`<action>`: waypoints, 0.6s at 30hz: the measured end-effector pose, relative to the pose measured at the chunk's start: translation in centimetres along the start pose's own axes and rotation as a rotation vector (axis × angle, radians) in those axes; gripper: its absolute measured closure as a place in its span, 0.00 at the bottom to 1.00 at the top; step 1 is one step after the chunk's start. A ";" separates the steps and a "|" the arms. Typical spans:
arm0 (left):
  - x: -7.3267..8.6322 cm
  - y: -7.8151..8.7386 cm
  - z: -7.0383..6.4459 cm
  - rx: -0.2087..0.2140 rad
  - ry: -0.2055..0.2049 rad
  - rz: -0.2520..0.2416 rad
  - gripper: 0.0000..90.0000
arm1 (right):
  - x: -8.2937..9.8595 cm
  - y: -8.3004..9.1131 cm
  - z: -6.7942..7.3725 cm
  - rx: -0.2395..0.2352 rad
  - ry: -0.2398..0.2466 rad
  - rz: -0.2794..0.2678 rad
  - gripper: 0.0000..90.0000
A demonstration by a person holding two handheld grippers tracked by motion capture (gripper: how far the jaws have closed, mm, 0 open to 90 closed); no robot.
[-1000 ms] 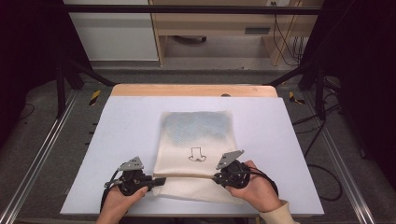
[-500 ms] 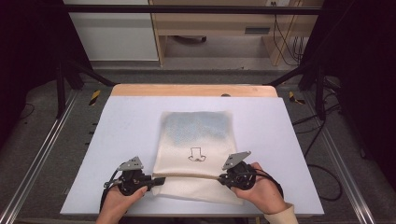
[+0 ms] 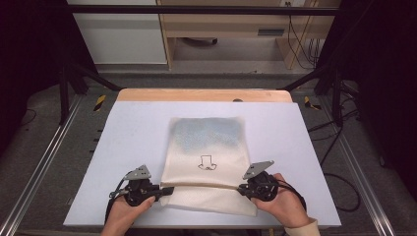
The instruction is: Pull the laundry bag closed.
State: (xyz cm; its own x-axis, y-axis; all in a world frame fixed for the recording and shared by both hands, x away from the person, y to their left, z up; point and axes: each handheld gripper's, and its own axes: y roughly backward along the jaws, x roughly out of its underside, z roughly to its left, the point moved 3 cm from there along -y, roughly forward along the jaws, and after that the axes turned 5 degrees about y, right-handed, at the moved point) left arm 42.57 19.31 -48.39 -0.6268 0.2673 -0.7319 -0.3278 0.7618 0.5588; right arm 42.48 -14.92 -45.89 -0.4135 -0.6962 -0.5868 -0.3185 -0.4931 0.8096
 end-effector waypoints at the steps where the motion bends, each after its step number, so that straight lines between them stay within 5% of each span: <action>1: 0.0 0.0 0.0 0.000 0.000 0.000 0.93 | 0.1 0.1 0.0 0.001 -0.004 0.006 0.91; 18: 0.0 0.0 0.0 -0.002 -0.002 0.002 0.93 | 1.2 0.0 -0.5 0.001 -0.031 0.019 0.91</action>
State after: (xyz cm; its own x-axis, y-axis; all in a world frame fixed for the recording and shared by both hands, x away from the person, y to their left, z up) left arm 42.56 19.31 -48.40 -0.6264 0.2701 -0.7313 -0.3278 0.7598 0.5614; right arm 42.36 -16.04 -46.60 -0.4452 -0.6890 -0.5719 -0.3111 -0.4799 0.8203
